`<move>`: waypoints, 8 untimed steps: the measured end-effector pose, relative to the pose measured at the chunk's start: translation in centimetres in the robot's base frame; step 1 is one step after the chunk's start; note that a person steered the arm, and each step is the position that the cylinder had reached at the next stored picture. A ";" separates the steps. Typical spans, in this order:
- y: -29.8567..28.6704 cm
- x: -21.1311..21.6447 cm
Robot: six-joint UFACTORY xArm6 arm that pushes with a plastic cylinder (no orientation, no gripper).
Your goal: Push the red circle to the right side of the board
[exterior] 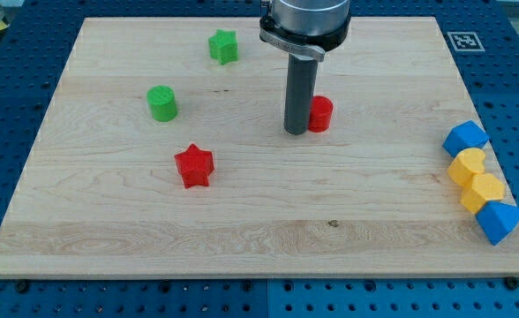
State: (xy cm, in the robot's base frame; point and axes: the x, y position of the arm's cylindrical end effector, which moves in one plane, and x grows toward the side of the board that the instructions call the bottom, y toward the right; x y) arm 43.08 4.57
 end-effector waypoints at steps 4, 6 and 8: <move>2.0 -3.9; 3.7 -5.0; 5.2 -5.0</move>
State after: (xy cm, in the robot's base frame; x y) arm 38.07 9.80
